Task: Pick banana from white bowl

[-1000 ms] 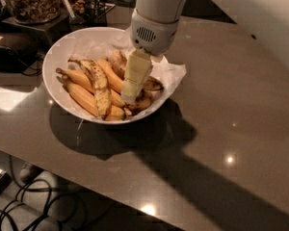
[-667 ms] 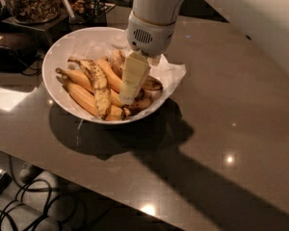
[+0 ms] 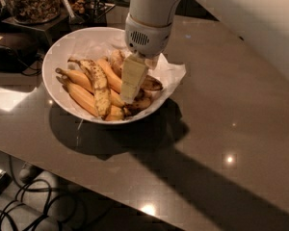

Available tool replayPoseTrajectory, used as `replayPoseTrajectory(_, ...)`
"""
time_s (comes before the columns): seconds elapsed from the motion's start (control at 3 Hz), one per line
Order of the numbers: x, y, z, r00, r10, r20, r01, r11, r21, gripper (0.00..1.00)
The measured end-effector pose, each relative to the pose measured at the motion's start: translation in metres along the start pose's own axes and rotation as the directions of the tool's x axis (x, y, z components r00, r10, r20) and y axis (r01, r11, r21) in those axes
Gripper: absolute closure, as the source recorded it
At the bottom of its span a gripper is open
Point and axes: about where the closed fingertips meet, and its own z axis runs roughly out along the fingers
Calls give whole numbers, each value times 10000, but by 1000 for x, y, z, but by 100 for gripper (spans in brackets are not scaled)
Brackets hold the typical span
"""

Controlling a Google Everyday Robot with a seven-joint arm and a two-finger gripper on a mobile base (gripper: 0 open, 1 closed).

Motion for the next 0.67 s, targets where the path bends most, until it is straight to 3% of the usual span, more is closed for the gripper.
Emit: replayPoseTrajectory(0.67,1,-18,4,9998,109,-192,-103,9994,321,26)
